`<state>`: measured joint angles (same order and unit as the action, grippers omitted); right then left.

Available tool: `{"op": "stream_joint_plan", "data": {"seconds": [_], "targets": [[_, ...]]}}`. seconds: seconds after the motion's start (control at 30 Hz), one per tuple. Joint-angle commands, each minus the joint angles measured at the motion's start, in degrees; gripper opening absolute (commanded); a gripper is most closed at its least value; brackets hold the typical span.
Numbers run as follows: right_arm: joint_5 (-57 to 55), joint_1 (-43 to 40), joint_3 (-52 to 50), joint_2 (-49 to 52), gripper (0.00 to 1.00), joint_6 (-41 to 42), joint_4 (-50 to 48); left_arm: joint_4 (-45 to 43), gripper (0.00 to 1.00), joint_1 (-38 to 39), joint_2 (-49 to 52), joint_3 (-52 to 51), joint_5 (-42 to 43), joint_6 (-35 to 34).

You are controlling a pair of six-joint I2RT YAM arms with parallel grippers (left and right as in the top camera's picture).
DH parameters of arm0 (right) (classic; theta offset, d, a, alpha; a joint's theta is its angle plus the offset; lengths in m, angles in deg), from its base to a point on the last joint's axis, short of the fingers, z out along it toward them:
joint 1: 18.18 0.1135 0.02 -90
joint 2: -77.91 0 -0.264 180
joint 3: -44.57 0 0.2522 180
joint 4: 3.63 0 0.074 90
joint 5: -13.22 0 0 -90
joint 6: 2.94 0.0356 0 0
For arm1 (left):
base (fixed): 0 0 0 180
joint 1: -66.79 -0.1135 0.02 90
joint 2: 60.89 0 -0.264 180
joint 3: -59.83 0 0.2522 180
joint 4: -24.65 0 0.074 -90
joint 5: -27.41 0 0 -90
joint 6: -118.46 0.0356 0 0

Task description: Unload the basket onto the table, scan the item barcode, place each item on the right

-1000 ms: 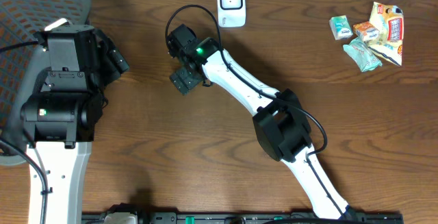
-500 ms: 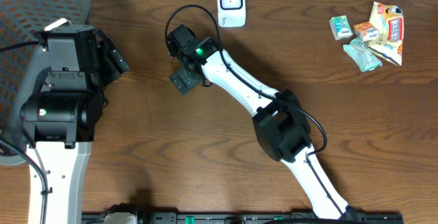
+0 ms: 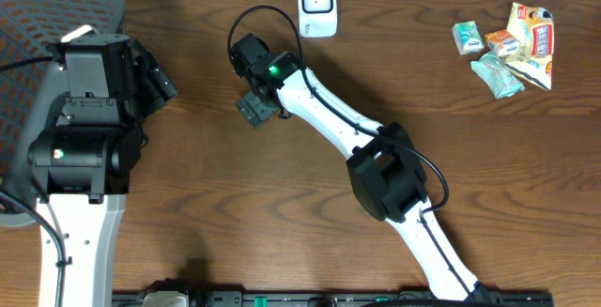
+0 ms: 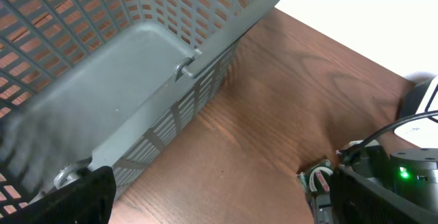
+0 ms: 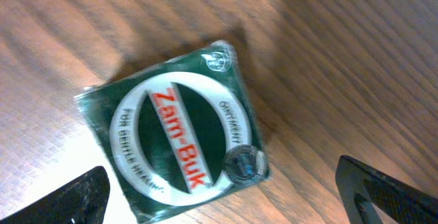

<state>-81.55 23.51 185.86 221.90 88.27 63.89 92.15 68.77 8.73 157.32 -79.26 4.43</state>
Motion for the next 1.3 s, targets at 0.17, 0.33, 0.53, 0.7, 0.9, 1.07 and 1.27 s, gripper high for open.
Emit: {"op": "stream_joint_plan", "data": {"seconds": [0.17, 0.33, 0.53, 0.7, 0.9, 1.07, 1.27], "targets": [[10.32, -0.13, -0.50, 0.55, 0.99, -17.81, -1.20, 0.07, 0.98, -0.20, -0.39, 0.74, -0.57, -0.28], [10.27, -0.66, -4.31, 0.55, 0.99, -18.47, -5.11, 0.07, 0.98, -0.20, -0.39, 0.74, -0.57, -0.28], [10.32, -1.38, -6.93, 0.57, 0.99, -18.40, -8.00, 0.07, 0.98, -0.20, -0.39, 0.74, -0.57, -0.28], [10.36, -1.38, -6.93, 0.57, 0.71, -15.54, -8.02, 0.07, 0.97, -0.20, -0.39, 0.74, -0.57, -0.28], [12.37, -1.92, -6.73, -0.07, 0.58, -9.55, -5.66, 0.07, 0.98, -0.20, -0.39, 0.72, -0.57, -0.28], [26.38, -5.55, -5.68, -2.43, 0.56, -9.33, -2.78, 0.07, 0.97, -0.20, -0.39, 0.74, -0.57, -0.28], [48.43, -12.79, -5.73, -3.45, 0.61, -9.35, 0.02, 0.07, 0.98, -0.20, -0.39, 0.74, -0.57, -0.28]]}}
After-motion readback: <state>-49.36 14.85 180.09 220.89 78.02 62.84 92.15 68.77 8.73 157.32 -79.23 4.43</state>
